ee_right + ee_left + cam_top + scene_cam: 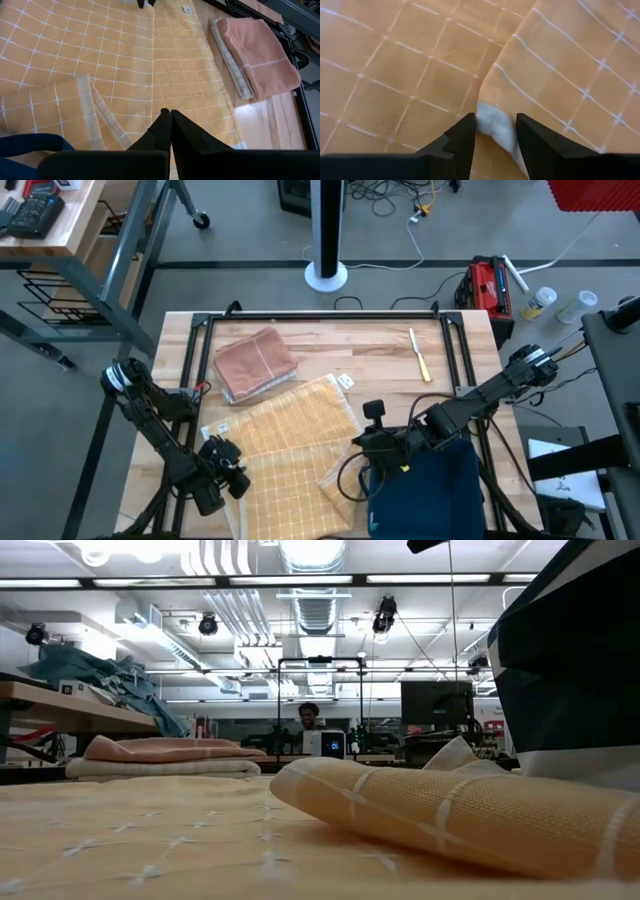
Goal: Fold towel
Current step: Fold the yellow towel
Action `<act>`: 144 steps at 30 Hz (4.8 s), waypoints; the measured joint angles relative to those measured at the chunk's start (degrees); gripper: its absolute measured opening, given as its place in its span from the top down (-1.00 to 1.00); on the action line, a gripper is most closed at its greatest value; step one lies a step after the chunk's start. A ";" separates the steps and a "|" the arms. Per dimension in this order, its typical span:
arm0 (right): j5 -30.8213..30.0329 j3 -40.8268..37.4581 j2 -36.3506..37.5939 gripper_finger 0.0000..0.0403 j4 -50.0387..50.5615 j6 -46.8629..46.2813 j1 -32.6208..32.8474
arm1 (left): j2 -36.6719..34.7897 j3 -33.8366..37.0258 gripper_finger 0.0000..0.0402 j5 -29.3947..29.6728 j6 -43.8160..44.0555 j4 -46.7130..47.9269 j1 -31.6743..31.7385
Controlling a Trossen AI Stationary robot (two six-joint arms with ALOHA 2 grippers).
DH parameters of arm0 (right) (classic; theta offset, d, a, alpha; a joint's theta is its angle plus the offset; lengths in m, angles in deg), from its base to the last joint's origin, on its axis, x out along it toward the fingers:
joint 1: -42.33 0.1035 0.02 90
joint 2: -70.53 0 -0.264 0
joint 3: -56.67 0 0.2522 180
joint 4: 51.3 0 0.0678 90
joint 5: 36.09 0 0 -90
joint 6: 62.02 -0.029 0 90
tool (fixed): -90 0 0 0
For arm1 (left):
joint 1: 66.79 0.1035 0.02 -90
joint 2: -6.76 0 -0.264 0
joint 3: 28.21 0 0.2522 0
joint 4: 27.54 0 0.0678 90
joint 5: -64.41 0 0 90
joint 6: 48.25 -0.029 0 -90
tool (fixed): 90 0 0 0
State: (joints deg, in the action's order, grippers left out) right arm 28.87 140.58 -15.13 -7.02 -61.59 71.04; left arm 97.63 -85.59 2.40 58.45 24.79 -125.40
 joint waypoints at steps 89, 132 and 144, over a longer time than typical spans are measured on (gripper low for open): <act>15.10 19.88 -36.38 0.49 -2.23 -10.86 -13.42 | 12.07 -52.67 1.00 -6.08 4.63 51.45 -4.68; -4.62 42.18 -43.03 1.00 10.28 -0.67 -19.46 | 4.24 -17.39 1.00 -23.46 15.82 51.39 -4.33; -5.09 42.07 -44.65 0.99 6.76 -1.47 -21.31 | 4.35 -13.21 0.95 -21.88 19.46 50.60 -4.12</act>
State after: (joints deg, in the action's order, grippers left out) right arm 23.78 182.65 -59.79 -0.26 -63.07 49.73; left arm 101.98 -98.80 -19.48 77.91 75.39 -129.52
